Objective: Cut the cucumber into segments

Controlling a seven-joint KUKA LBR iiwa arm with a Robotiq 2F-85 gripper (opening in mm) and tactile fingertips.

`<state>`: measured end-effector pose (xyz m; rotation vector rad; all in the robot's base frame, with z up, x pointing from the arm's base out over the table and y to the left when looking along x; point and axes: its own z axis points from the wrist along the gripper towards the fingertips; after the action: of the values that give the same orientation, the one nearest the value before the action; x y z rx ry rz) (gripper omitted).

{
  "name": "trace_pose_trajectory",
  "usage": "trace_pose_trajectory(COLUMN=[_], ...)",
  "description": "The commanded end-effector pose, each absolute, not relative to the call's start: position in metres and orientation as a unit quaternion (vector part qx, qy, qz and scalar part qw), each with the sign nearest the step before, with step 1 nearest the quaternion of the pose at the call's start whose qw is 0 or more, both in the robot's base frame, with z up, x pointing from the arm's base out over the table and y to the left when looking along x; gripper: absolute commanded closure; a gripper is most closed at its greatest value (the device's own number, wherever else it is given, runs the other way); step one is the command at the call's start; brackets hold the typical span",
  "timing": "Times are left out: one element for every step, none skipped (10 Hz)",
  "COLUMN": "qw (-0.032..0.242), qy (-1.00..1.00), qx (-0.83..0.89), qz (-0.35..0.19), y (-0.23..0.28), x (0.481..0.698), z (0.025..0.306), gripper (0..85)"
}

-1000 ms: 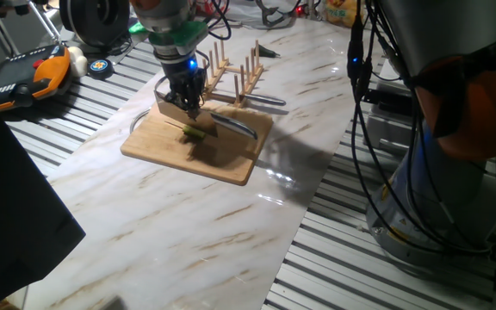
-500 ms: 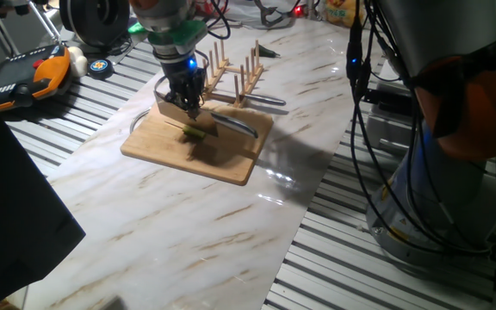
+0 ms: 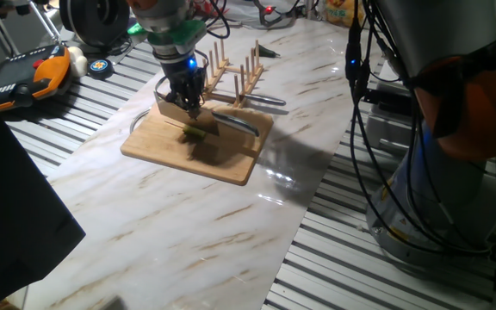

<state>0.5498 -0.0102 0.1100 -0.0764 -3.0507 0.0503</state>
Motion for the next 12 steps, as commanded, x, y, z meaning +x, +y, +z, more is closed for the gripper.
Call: trace_pose_trajectory(qw=[0.045,0.047,0.047,0.045,0.045,0.045,0.044,0.043,0.042,0.042,0.042,0.042], qy=[-0.999,-0.999,-0.999,-0.999,-0.999,-0.999,-0.999,-0.999,-0.999,-0.999,-0.999,-0.999], qx=[-0.024,-0.023,-0.023,-0.024,-0.024,-0.025,-0.025,-0.026,-0.026,-0.026,-0.025,-0.025], qz=[0.014,0.013,0.012,0.013,0.015,0.015,0.016,0.017,0.016,0.016,0.015,0.015], y=[-0.0103,-0.0103,-0.0104,-0.0104,-0.0104,-0.0104,-0.0105,-0.011,-0.0111,-0.0111,-0.0112,-0.0112], x=[0.5503,0.5503,0.5502,0.5505,0.5507,0.5508,0.5511,0.5518,0.5525,0.553,0.5532,0.5534], z=[0.1091,0.1083,0.1081,0.1077,0.1073,0.1071,0.1065,0.1053,0.1042,0.1034,0.1031,0.1029], gripper=[84.3,84.3,84.3,84.3,84.3,84.3,84.3,84.3,84.3,84.3,84.3,84.3])
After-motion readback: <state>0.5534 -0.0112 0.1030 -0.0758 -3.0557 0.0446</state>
